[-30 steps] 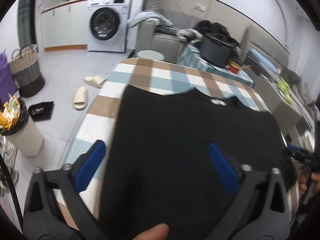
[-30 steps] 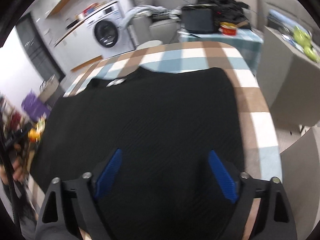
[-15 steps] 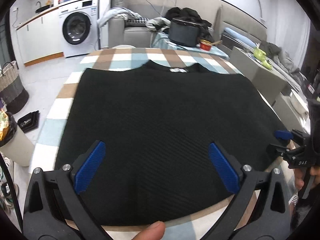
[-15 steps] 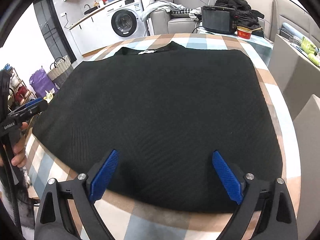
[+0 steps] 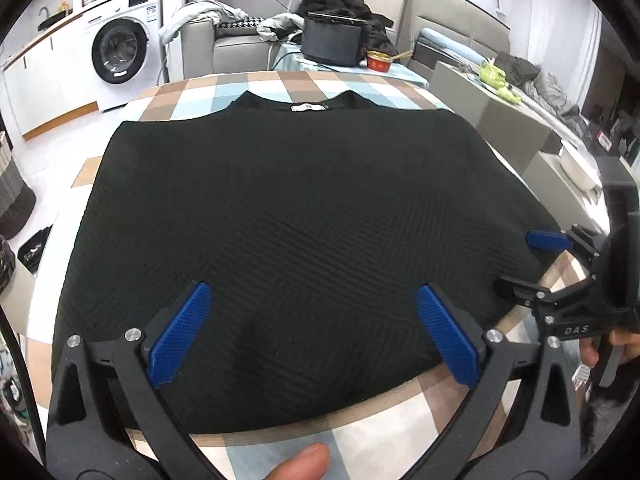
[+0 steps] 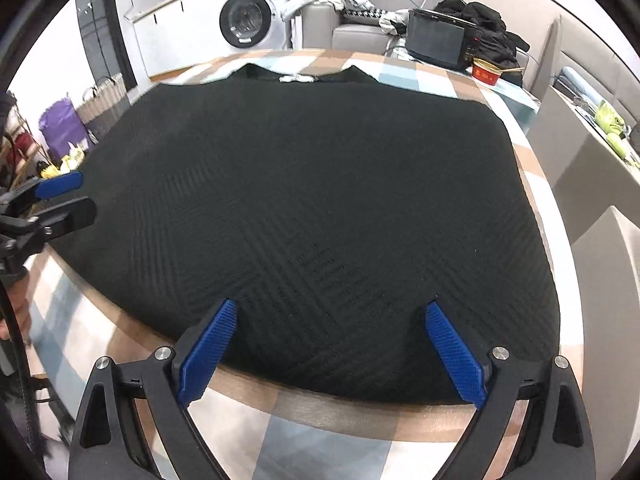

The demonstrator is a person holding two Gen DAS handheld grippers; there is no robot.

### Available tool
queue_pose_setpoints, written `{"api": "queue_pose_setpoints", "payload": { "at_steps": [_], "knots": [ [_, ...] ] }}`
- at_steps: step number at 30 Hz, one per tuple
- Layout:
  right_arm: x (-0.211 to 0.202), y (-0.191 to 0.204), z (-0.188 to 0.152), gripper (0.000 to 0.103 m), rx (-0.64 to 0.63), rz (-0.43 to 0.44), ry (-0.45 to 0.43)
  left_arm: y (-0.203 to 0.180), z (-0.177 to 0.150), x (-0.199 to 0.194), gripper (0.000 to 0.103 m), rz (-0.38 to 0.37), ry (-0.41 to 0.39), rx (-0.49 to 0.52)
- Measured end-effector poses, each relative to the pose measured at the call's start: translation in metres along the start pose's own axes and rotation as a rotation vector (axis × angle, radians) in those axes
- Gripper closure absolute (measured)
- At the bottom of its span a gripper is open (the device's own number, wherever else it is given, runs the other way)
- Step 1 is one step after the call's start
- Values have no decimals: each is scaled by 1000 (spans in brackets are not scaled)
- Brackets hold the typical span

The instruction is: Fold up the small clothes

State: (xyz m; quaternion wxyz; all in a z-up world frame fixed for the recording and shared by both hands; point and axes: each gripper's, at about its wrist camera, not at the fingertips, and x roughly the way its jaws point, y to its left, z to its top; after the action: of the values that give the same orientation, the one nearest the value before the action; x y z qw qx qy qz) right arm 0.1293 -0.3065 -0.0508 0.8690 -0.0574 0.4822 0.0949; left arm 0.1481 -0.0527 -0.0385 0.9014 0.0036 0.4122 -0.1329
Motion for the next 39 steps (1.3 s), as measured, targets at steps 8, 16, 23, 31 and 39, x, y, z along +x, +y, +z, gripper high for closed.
{"api": "queue_pose_setpoints", "payload": {
  "at_steps": [8,16,23,31,39],
  "knots": [
    [8,-1,-2,2,-5,0,4,16,4,-1,1,40,3,-28],
    [6,-2,-5,1,0,10,9,7,2,4,1,37,20,3],
    [7,-1,-3,1,1,6,11,-10,-1,6,1,42,30,63],
    [7,10,-1,0,-18,-13,-28,-7,-7,21,1,36,84,68],
    [3,-10,-2,0,-13,-45,-13,21,-7,35,1,51,147,-3]
  ]
}}
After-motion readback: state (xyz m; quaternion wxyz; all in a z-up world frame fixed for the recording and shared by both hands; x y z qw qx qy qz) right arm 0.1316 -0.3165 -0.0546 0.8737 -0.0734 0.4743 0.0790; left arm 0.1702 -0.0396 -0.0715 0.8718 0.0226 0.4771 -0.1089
